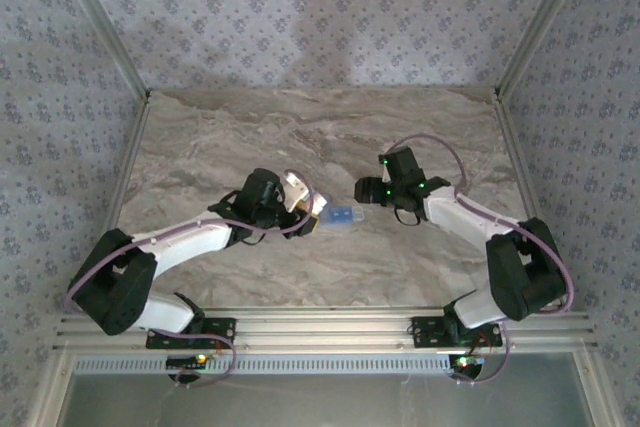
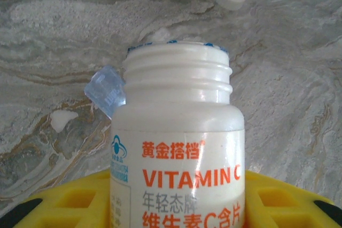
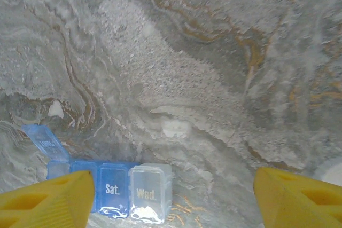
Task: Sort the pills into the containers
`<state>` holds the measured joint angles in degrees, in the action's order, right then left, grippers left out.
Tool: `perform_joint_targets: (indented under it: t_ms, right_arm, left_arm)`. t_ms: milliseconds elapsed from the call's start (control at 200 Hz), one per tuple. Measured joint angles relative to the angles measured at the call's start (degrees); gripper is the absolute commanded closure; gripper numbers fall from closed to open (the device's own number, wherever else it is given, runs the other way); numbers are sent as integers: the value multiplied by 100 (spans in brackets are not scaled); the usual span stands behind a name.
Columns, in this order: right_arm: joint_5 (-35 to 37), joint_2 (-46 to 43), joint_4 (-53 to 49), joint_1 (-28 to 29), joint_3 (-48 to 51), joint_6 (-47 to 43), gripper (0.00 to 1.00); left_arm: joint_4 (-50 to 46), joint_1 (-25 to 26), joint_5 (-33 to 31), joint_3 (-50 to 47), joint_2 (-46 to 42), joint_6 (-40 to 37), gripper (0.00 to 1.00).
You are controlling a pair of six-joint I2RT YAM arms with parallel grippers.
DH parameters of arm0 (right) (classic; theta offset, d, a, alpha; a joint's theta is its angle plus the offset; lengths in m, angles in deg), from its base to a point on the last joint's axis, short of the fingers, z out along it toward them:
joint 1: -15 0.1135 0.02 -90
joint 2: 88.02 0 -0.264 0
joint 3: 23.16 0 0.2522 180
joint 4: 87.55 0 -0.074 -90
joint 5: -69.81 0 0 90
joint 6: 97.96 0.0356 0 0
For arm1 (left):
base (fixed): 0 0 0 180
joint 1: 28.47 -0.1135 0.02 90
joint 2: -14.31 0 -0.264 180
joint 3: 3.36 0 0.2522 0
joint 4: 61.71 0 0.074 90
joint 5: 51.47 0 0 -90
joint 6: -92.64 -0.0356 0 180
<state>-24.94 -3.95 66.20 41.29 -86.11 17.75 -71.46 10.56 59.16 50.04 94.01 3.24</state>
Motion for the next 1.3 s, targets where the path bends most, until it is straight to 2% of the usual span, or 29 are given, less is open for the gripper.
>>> perform_joint_targets:
  t_ms: [400,1299]
  right_arm:
    - [98,673,-223,175,-175,0,23]
    - [83,765,-212,275,-175,17,24]
  left_arm:
    - [-433,7,-188,28,361,81,100]
    - [-1038,280,-236,706,894,50,100]
